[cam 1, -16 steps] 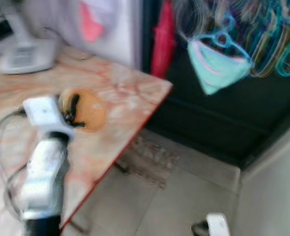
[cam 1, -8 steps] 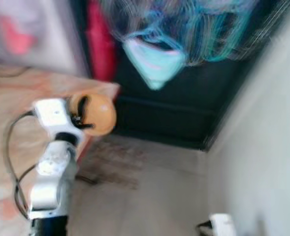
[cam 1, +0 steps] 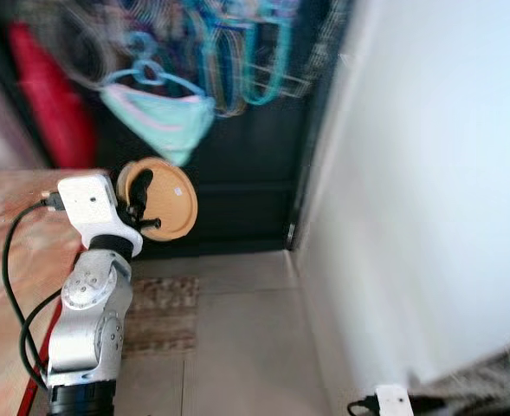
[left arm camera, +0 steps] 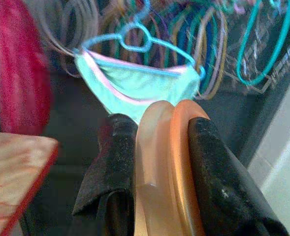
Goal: Restocking fridge
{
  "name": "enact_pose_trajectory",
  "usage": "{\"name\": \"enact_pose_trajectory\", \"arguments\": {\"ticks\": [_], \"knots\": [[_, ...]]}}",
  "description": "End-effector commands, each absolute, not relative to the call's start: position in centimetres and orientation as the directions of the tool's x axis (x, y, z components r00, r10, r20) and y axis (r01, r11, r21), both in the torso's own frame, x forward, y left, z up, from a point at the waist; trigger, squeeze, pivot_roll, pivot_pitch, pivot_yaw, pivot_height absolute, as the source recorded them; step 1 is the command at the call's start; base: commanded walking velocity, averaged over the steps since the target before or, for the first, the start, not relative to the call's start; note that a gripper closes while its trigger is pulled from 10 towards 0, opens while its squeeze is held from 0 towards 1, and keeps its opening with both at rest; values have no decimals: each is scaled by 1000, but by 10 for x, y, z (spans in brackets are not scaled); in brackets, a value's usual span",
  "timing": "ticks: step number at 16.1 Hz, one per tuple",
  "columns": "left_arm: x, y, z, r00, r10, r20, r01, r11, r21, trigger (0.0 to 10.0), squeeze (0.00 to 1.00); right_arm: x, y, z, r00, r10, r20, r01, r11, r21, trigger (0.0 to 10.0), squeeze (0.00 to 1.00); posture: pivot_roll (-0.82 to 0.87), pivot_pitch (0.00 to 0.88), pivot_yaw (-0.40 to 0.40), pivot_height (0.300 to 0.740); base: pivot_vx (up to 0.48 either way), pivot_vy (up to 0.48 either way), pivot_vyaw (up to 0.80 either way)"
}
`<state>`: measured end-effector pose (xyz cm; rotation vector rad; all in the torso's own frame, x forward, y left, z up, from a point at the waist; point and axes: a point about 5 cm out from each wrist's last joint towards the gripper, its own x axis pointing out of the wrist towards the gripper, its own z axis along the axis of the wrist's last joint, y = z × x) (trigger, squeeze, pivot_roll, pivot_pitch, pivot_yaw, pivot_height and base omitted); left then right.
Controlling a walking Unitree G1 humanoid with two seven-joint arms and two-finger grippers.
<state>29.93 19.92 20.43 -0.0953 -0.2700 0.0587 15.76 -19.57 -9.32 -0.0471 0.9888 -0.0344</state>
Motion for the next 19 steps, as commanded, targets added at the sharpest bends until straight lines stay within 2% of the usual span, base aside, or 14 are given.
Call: {"name": "enact_pose_trajectory", "arguments": {"ticks": [1,14,19], "knots": [[298,198,204,961,61,269,-36,995,-97,10000,0,154,-194,-95,538,-39,-842,2,999,-45,10000,0,153,133,6,740,0,0,-800],[298,205,184,974,89,206,-70,992,-102,10000,0,148,-194,-97,522,-26,-852,-9,999,-36,10000,0,151,135,5,740,0,0,-800],[301,212,152,989,112,100,-102,989,-103,10000,0,148,-193,-98,523,-28,-852,-3,999,-35,10000,0,151,135,7,740,0,0,-800]]}}
